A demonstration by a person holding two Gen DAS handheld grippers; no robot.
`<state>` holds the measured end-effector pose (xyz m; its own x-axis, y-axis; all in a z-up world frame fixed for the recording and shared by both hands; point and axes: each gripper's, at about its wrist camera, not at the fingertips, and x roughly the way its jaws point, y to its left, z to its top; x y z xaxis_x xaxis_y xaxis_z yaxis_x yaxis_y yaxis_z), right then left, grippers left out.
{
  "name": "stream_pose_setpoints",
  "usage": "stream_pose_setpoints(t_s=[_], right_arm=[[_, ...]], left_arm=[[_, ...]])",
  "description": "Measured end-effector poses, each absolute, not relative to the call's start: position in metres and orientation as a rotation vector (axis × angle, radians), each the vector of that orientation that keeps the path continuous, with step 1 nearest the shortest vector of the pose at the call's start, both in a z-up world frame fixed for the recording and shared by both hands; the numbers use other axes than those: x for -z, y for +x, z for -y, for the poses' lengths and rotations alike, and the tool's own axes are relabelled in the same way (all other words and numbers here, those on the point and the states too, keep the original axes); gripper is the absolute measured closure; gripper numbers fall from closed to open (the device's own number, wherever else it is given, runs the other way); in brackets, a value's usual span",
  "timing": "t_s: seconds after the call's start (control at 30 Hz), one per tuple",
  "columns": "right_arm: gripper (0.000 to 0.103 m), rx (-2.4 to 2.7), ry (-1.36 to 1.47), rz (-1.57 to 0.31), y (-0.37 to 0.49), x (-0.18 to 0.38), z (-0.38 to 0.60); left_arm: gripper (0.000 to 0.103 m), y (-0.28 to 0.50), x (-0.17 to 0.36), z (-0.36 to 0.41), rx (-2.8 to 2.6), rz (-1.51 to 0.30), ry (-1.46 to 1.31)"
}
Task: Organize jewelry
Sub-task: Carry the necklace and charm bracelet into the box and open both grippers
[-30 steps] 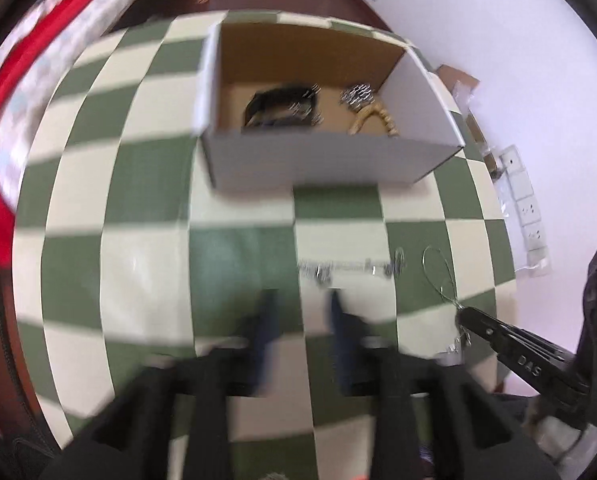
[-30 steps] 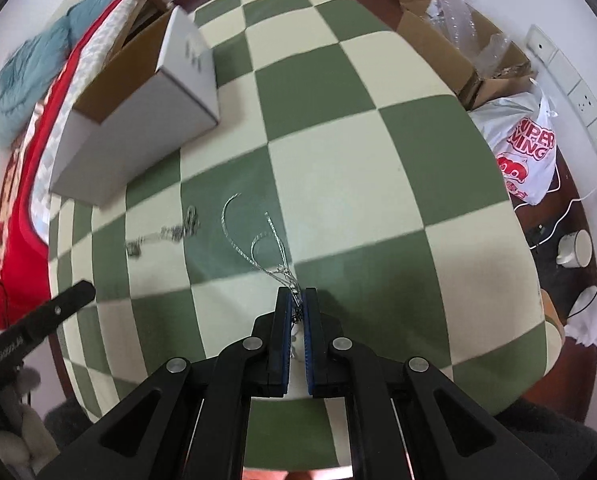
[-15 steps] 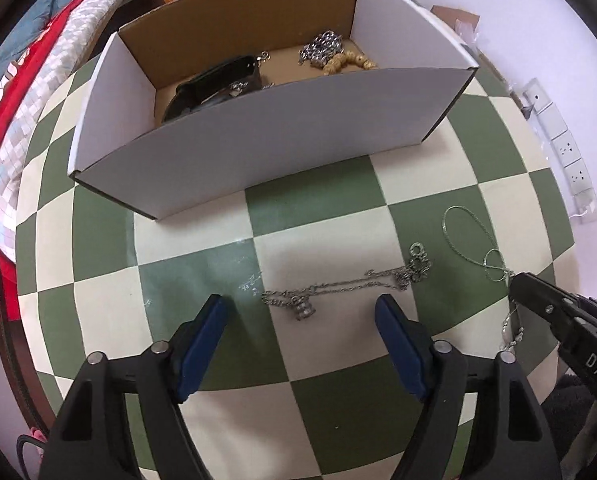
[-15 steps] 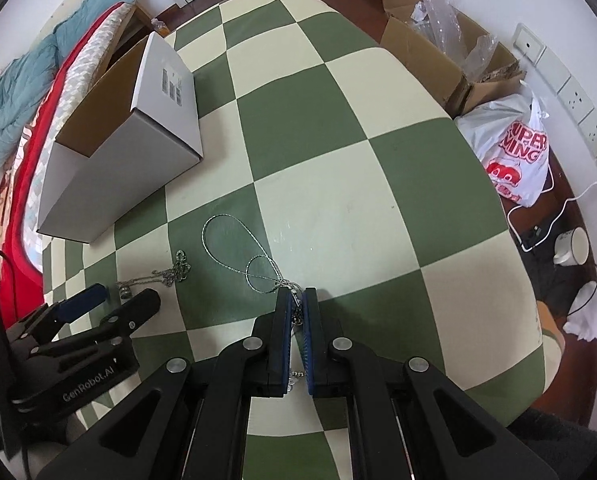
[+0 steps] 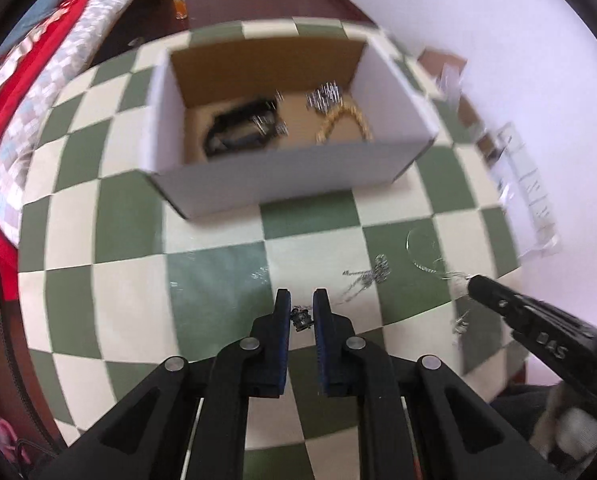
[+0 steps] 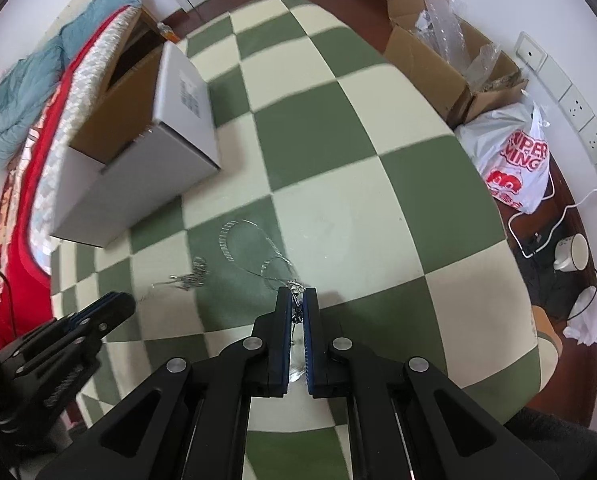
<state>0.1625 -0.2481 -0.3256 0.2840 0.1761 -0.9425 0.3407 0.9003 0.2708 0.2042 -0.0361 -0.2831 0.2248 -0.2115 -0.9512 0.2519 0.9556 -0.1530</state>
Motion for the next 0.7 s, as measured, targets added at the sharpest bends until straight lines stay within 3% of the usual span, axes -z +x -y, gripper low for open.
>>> stream_pose_setpoints(t_s=[0.7], right_arm=[[0.098,-0.063,0.431,-1.103,0.187,0.195,0.214]], left_arm=[[0.095,0.224,0.142,-0.003,0.387,-1.103,-0.066]])
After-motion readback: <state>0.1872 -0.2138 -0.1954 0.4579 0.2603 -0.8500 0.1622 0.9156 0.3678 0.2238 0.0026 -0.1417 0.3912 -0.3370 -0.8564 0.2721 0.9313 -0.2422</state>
